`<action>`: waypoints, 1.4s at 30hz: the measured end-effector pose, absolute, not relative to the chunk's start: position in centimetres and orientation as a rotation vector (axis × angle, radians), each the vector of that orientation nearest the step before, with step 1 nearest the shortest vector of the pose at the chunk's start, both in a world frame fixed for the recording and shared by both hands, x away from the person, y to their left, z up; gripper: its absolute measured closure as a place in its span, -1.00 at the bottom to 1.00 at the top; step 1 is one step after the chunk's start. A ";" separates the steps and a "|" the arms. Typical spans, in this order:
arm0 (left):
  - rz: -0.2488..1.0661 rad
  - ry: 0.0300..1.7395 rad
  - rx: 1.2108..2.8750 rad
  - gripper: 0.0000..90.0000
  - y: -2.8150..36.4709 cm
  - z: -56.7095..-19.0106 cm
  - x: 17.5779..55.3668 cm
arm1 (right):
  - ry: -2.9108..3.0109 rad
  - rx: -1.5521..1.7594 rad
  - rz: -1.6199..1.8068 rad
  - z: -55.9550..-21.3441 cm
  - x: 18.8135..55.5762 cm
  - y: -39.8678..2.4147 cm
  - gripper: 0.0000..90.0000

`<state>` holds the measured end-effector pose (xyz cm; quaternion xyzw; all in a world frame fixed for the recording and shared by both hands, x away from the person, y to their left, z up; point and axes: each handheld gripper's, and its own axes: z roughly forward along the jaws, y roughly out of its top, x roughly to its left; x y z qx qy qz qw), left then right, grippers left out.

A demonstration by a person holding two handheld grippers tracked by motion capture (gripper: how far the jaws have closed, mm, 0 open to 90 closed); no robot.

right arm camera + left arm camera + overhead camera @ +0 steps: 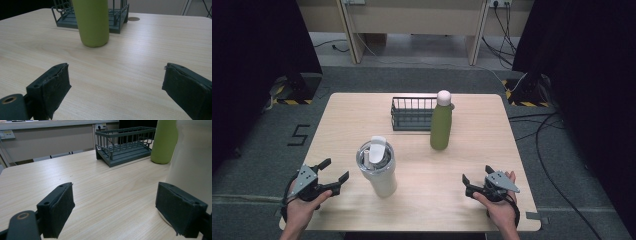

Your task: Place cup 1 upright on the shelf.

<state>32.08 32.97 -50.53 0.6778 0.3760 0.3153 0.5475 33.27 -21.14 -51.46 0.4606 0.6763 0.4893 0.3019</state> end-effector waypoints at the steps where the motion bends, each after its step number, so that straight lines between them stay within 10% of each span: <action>1: 0.747 0.889 1.608 -0.68 32.9 -50.5 32.1 | 1.793 1.222 1.298 -51.5 33.3 -21.1 -0.84; 42: 0.634 0.718 1.639 -0.69 29.2 -50.4 28.6 | 1.762 1.219 1.311 -50.7 33.7 -20.9 -0.80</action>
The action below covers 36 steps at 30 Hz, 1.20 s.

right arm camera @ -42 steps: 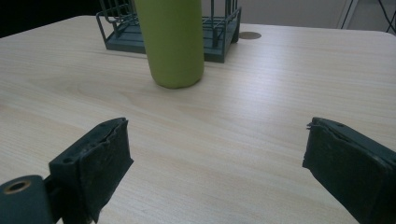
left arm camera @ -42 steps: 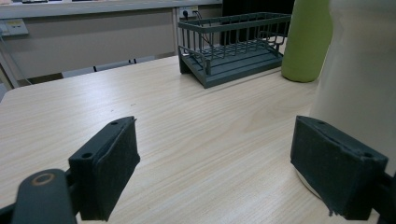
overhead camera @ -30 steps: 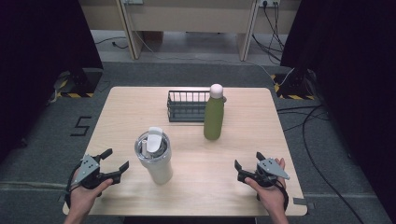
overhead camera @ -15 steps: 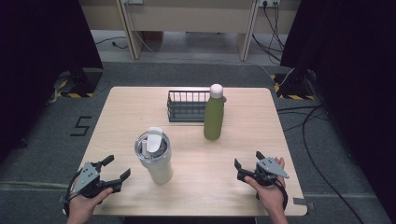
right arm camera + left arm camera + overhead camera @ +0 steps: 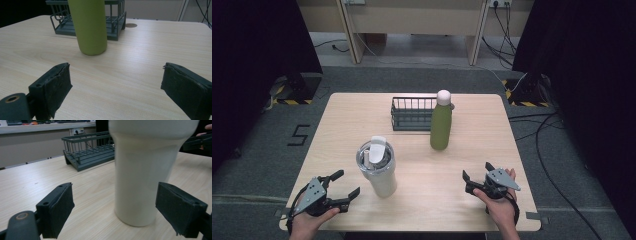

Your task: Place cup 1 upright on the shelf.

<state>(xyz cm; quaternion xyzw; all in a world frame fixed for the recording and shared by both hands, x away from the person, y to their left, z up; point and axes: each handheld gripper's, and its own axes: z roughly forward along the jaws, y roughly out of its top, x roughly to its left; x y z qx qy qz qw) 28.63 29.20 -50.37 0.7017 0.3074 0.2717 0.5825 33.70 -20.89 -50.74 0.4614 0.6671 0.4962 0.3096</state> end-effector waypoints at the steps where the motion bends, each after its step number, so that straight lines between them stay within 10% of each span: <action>1: 0.630 0.709 1.641 -0.68 29.0 -50.4 28.6 | 1.763 1.220 1.311 -50.8 33.7 -20.9 -0.80; 36: 0.552 0.625 1.689 -0.83 22.7 -50.7 32.6 | 1.794 1.242 1.290 -51.2 33.8 -20.9 -0.78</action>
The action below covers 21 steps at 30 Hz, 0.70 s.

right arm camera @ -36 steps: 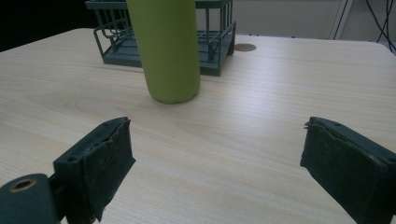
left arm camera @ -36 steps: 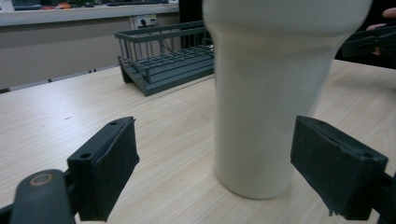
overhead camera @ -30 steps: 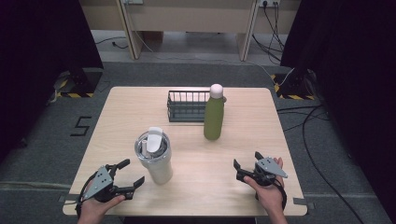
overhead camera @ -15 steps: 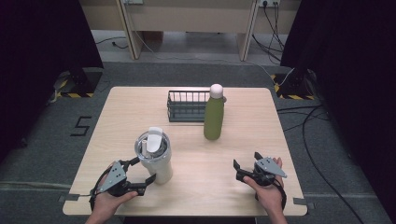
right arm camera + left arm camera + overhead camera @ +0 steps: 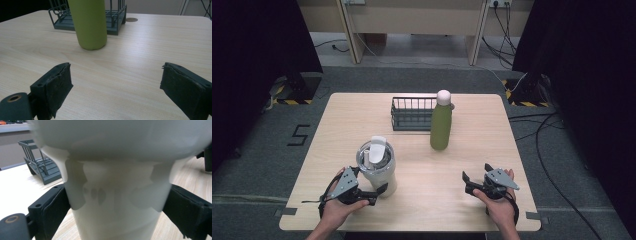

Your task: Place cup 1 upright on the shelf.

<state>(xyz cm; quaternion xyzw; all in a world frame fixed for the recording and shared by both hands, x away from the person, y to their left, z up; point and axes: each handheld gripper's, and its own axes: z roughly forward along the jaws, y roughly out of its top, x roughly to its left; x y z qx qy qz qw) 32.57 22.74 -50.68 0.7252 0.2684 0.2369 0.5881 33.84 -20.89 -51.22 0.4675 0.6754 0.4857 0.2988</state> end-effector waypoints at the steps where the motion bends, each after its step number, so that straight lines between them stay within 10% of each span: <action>1: 0.553 0.626 1.693 -0.83 22.7 -50.7 32.7 | 1.794 1.242 1.290 -51.2 33.8 -20.9 -0.78; 21: 0.522 0.593 1.684 -0.78 22.1 -51.1 33.6 | 1.819 1.241 1.281 -51.6 33.9 -20.8 -0.75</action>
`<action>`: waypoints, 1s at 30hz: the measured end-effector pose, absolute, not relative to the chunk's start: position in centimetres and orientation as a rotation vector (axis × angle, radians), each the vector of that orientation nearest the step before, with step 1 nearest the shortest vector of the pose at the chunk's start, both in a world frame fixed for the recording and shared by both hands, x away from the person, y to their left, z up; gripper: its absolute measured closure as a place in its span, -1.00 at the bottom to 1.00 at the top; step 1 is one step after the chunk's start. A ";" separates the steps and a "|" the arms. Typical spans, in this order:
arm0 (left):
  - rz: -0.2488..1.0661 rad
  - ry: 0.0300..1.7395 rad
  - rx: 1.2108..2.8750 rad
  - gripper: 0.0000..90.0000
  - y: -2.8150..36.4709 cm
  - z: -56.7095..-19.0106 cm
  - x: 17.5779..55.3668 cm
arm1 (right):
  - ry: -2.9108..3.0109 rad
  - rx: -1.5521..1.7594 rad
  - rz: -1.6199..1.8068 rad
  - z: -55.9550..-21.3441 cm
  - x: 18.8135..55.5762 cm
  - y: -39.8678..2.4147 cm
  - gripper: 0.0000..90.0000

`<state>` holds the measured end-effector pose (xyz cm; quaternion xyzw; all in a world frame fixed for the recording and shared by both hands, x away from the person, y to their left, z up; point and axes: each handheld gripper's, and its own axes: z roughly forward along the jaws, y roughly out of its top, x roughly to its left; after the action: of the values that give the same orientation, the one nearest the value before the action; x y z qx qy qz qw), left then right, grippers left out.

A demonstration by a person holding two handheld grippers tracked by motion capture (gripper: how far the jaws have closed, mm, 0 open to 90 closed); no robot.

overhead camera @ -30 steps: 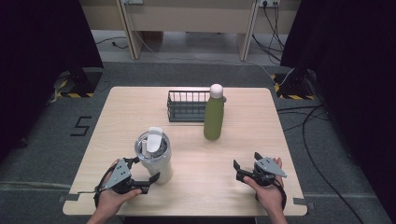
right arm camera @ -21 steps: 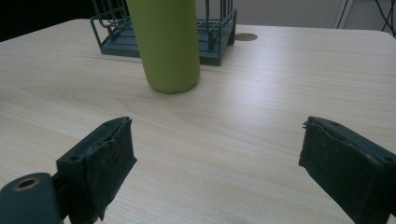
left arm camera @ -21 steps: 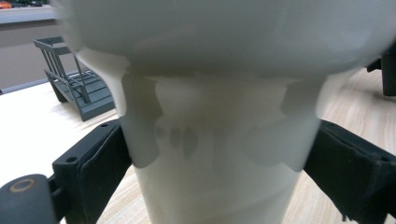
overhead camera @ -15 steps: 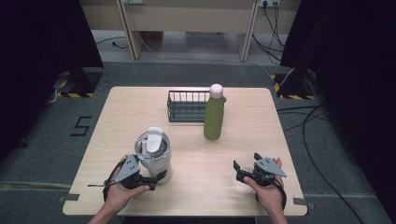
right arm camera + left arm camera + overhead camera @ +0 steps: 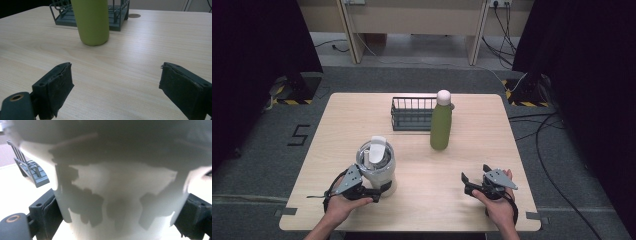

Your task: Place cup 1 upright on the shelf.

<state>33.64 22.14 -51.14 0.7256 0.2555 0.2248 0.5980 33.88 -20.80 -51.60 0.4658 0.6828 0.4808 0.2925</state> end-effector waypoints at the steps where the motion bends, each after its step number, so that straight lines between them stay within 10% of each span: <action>1: 0.522 0.594 1.683 -0.78 22.1 -51.1 33.6 | 1.819 1.243 1.280 -51.6 33.9 -20.8 -0.75; 30: 0.555 0.583 1.658 -0.78 22.4 -49.7 33.5 | 1.805 1.251 1.274 -51.6 33.9 -21.0 -0.73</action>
<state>33.48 22.35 -49.66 0.7166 0.2518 0.2398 0.6046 33.89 -21.04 -51.57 0.4705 0.6790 0.4791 0.2968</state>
